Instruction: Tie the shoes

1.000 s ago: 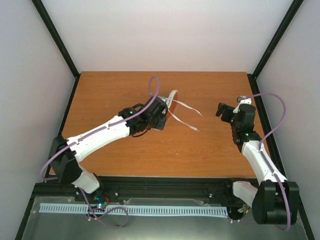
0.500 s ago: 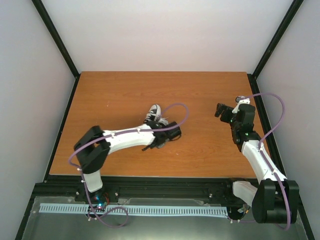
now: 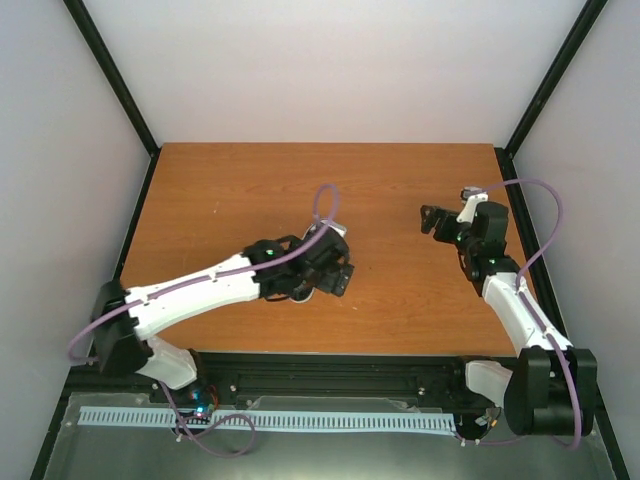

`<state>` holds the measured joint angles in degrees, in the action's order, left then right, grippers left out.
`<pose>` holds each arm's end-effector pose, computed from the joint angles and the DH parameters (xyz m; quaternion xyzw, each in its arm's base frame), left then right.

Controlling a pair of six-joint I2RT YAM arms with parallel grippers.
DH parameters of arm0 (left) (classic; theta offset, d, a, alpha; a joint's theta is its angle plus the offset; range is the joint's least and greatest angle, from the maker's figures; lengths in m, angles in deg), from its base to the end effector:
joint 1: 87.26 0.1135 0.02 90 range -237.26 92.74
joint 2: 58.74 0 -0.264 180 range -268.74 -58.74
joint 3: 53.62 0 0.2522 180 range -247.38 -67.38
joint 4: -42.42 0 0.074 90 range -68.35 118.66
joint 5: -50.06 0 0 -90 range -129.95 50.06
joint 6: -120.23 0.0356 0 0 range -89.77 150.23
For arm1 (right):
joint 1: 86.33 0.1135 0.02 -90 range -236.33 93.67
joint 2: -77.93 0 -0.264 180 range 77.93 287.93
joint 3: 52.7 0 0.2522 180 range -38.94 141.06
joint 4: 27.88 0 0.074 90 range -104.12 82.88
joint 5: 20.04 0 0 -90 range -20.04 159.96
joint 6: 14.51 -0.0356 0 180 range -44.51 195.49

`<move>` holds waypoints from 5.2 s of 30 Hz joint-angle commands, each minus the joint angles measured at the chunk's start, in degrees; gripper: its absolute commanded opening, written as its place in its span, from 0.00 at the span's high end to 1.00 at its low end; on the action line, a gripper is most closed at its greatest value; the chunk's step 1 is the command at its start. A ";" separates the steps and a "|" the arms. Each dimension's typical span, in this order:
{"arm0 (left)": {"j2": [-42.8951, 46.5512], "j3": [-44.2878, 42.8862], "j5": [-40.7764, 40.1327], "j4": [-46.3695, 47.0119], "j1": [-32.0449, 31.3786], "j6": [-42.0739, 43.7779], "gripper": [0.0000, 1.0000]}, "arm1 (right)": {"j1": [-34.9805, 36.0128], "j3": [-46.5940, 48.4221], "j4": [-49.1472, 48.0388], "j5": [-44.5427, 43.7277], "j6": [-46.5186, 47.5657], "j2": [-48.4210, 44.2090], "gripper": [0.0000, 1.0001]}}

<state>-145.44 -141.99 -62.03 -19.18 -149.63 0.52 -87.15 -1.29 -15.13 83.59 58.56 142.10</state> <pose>0.1559 -0.2689 0.2918 0.2188 0.9236 -0.0548 0.3099 0.2491 0.0048 0.2487 0.0670 0.8395 0.1736 0.5105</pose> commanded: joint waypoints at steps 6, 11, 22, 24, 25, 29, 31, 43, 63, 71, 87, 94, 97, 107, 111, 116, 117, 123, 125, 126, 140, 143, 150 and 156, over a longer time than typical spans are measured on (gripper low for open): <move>1.04 15.19 16.70 15.54 11.87 -1.31 0.00 | 5.62 3.98 2.45 7.10 0.86 3.57 0.00; -2.24 18.84 17.10 19.55 11.84 -2.90 0.06 | 7.48 3.92 2.02 8.46 0.18 5.05 0.00; -3.91 20.57 0.34 14.25 11.76 -6.45 0.98 | 8.79 4.78 2.50 7.45 1.41 7.97 0.00; -0.87 19.16 -5.48 10.14 11.74 -6.40 0.99 | 9.32 5.07 2.31 8.29 0.89 8.29 0.00; 0.95 17.98 -9.44 8.33 11.74 -5.96 0.99 | 9.84 5.25 1.99 9.02 0.55 8.53 0.00; 8.65 11.95 -17.08 4.60 11.74 1.34 0.99 | 14.96 6.63 1.65 10.62 -0.04 9.81 0.00; 10.58 8.92 -18.59 4.80 11.74 8.36 0.99 | 18.86 6.86 1.40 10.50 -0.16 9.88 0.00; 2.23 -11.00 -9.59 6.58 4.07 21.65 0.99 | 21.65 1.58 8.41 -15.69 -5.70 -3.08 0.00; -5.58 9.48 -9.63 11.62 1.68 -0.96 0.99 | 21.79 -8.61 2.18 0.12 -5.21 -5.82 0.00; -0.46 14.48 5.11 13.38 -0.47 -6.28 0.36 | 22.00 -5.75 12.96 -3.50 -6.26 -2.82 0.11; 12.05 8.00 30.57 10.75 29.03 11.63 0.00 | 30.26 0.61 16.91 -13.74 -16.98 11.57 0.14; 16.86 7.59 35.92 9.38 32.13 12.05 0.00 | 31.76 4.46 18.06 -23.10 -14.58 16.61 0.23; 16.90 3.53 39.00 2.01 32.14 15.71 0.00 | 31.78 8.00 19.92 -20.94 -7.62 19.84 0.26; 28.04 17.67 33.36 11.17 32.13 8.28 0.00 | 31.76 16.84 24.12 -19.73 2.21 30.10 0.33; 30.59 23.77 33.41 16.14 32.14 2.28 0.00 | 31.76 19.25 24.44 -17.96 3.96 34.24 0.37; 33.23 29.59 30.83 19.06 32.13 0.92 0.00 | 31.71 20.28 25.00 -17.81 5.00 37.44 0.38; 33.66 30.33 30.00 19.21 32.13 1.07 0.00 | 31.69 20.34 25.09 -17.67 5.13 38.11 0.39; 37.02 35.02 29.89 24.11 32.15 0.88 0.00 | 31.42 20.28 24.02 -15.98 6.48 40.47 0.67; 37.79 36.08 29.97 25.72 32.13 0.64 0.00 | 31.11 20.35 24.08 -16.76 6.60 39.99 0.87; 38.04 36.46 29.86 26.50 32.13 0.56 0.00 | 30.98 20.46 24.39 -17.59 6.50 39.45 0.97; 24.85 33.28 43.13 49.91 30.65 13.66 0.07 | 30.88 20.46 25.04 -10.54 7.85 13.35 0.97; 18.74 30.91 51.28 54.78 29.08 18.40 0.16 | 30.92 20.36 24.64 -6.04 7.81 9.66 0.97; 5.04 26.81 54.87 61.97 27.11 22.40 0.26 | 30.99 18.48 22.33 0.59 6.76 3.46 0.97; -2.67 22.77 52.11 62.13 25.44 25.46 0.32 | 30.97 17.11 21.54 2.45 5.01 0.57 0.97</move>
<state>-145.16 -115.30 -10.10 38.92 -123.18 21.78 -56.31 17.03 7.69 83.31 64.84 144.26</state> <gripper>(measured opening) 0.706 0.029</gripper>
